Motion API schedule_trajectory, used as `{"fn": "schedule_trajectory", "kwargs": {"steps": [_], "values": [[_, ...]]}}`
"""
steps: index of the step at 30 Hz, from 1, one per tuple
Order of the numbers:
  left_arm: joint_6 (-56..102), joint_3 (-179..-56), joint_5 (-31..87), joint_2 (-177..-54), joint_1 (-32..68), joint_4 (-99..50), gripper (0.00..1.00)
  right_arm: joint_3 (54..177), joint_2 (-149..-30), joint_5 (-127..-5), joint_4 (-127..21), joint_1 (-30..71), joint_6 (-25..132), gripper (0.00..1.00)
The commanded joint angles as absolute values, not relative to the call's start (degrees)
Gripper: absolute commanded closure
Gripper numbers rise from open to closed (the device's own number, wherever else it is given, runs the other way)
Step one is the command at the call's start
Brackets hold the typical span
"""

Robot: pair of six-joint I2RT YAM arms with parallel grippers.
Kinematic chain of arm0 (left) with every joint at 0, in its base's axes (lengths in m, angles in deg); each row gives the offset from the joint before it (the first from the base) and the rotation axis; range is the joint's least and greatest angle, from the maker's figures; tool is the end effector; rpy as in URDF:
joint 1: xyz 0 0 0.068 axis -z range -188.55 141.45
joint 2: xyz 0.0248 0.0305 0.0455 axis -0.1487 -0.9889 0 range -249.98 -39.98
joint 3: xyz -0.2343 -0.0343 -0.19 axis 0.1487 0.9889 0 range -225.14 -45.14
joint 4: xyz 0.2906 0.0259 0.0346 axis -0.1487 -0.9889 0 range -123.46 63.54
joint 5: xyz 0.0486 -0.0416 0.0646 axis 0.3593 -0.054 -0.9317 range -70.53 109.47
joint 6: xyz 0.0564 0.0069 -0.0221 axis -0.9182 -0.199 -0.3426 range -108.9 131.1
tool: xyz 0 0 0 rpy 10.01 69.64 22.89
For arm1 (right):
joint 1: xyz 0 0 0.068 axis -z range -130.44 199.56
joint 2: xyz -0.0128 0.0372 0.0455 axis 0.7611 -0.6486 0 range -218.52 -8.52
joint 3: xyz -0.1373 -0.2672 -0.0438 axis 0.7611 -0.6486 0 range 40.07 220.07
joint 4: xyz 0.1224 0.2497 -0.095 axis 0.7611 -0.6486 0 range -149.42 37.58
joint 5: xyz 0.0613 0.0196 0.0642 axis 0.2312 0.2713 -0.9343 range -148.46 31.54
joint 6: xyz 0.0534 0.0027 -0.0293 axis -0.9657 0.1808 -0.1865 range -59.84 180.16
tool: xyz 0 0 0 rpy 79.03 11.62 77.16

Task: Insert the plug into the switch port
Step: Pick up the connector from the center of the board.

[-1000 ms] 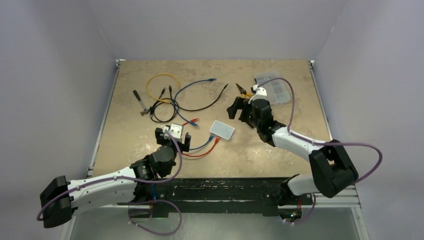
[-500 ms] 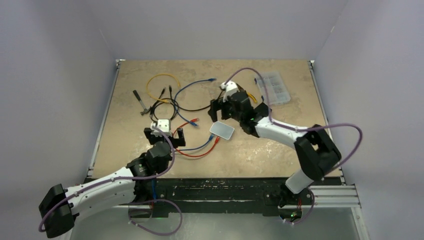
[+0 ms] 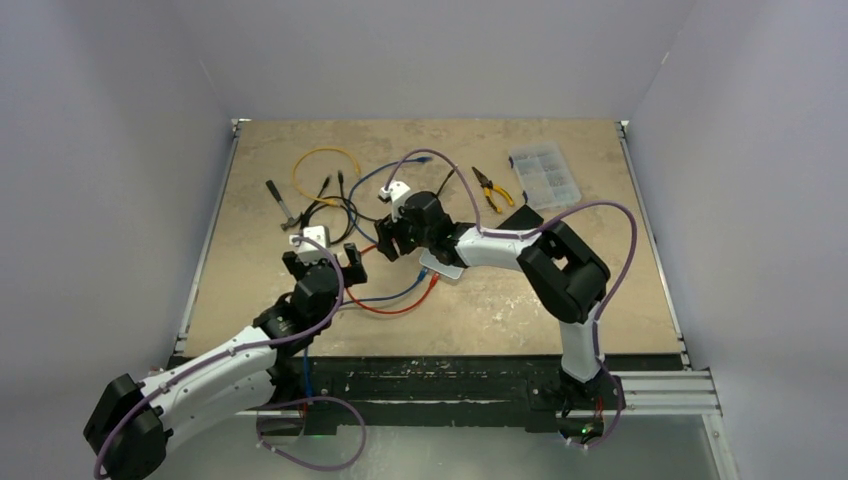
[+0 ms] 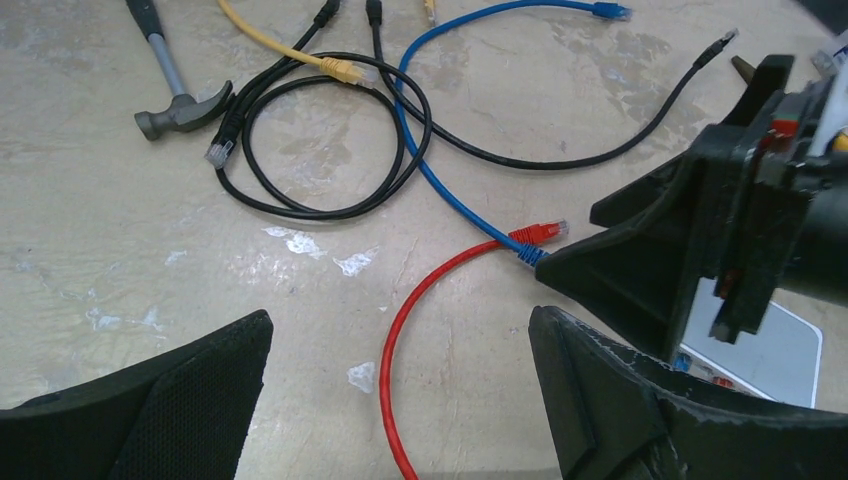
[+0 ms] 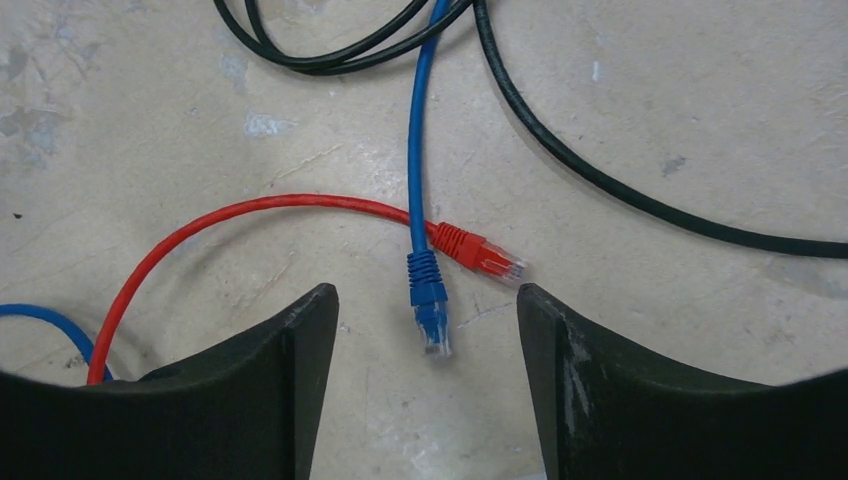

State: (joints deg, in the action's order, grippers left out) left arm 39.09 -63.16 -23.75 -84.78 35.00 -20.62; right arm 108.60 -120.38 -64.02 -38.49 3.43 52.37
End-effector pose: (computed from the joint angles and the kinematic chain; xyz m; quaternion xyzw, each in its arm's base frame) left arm 0.1568 -0.1059 0.2113 -0.1032 0.7871 -0.0619 0.6050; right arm 0.3285 0.3480 0.1814 -0.3063 0.8065 0.2658 0.4303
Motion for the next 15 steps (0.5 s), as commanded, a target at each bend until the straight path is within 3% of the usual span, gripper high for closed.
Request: {"fn": "schedule_trajectory", "kwargs": {"steps": [1,12,15], "values": [[41.67,-64.98,-23.82,-82.67,34.3,-21.16,0.01,112.49,-122.66,-64.26,-40.42,2.72,54.33,0.35],[41.68,-64.16,-24.67,-82.02,34.28,-21.36,0.01,112.06,-125.47,-65.09,-42.7,1.25,54.93,0.56],[41.42,-64.05,-24.95,-82.34,34.27,-21.48,0.01,110.89,-124.64,-64.05,-41.9,1.22,55.01,0.74]]}}
